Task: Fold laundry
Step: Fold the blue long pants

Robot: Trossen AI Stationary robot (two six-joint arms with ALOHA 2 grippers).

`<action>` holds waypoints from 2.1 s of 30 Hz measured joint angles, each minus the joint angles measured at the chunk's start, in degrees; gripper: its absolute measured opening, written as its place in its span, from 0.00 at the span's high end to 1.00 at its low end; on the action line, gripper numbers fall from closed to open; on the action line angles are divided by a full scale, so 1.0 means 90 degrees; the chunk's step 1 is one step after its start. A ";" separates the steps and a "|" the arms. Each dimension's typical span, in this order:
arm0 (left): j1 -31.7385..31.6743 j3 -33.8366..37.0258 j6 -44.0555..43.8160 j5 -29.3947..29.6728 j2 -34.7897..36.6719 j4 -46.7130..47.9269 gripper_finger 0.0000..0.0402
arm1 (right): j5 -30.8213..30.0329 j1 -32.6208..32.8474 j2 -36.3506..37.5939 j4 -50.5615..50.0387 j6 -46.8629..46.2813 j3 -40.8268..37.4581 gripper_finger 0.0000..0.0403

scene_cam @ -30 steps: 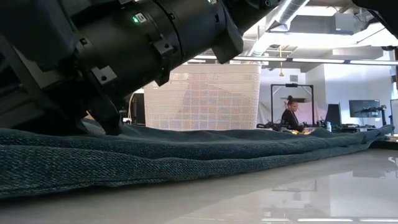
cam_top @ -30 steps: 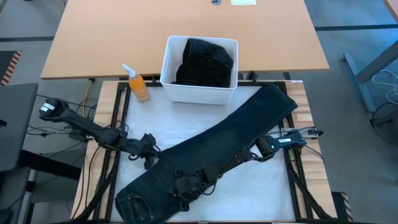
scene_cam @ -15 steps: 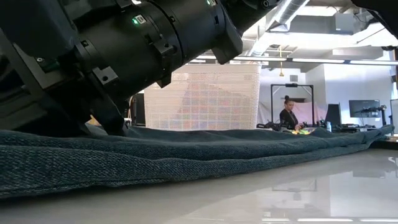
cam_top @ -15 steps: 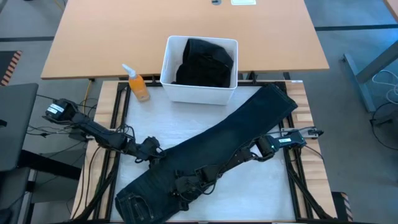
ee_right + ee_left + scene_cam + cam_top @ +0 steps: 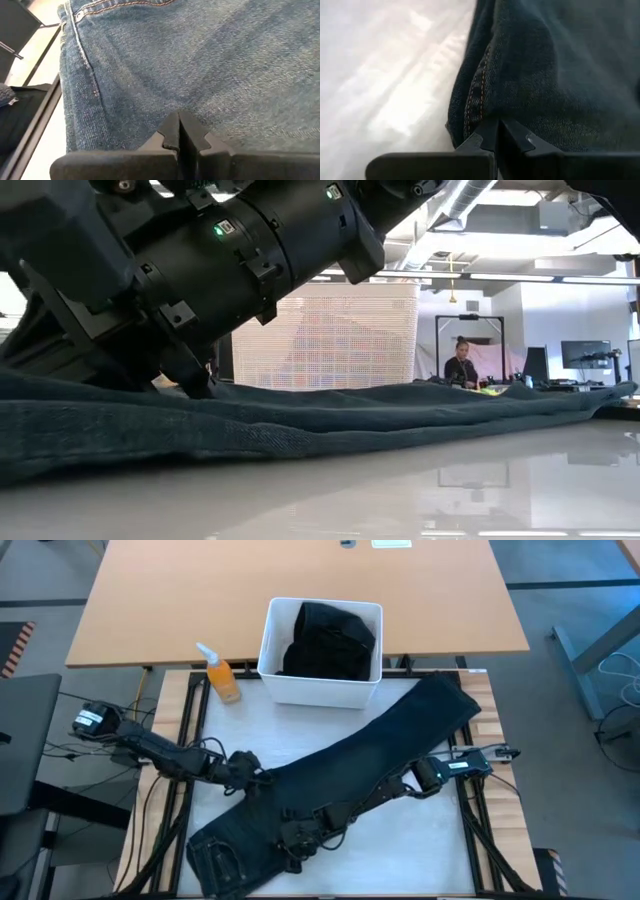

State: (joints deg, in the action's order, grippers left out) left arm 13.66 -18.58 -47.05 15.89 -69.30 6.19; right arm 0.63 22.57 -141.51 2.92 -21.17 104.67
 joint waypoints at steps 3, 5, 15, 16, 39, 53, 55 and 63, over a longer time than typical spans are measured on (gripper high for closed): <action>-0.0174 -0.0305 0.0169 0.0063 -0.0005 0.0690 1.00 | -0.0032 0.0000 0.0000 -0.0054 0.0002 0.0003 0.95; -0.0262 -0.0537 0.0358 0.0076 -0.0009 0.1098 1.00 | -0.0027 0.0000 0.0000 -0.0059 0.0008 0.0003 0.95; -0.0421 -0.1593 0.0703 0.0442 -0.0019 0.3168 1.00 | -0.0776 0.0160 0.1087 -0.1543 0.1821 -0.0023 0.95; -0.0421 -0.1647 0.0663 0.0498 -0.0019 0.3316 1.00 | -0.0982 0.0160 0.1265 -0.1710 0.1941 -0.0011 0.95; 0.2707 -0.1732 -0.2493 0.0213 -0.0370 0.2946 1.00 | -0.2267 0.0777 0.5518 -0.1674 0.1179 -0.5836 0.95; 0.4129 -0.2315 -0.4355 -0.0085 -0.1489 0.2998 1.00 | -0.2375 0.0801 0.5192 -0.1586 0.2242 -0.5830 0.94; 0.4068 -0.2596 -0.4158 -0.0073 -0.1172 0.3650 1.00 | -0.2393 0.0898 0.5188 -0.1576 0.2463 -0.5830 0.90; 0.3750 -0.3331 -0.2796 0.2433 -0.0099 0.4305 0.99 | -0.2402 0.1129 0.5175 -0.1291 0.2569 -0.5830 0.65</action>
State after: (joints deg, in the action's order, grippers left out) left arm 47.41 -48.56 -72.21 37.79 -70.19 44.93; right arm -20.99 32.73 -94.94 -8.70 1.96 52.21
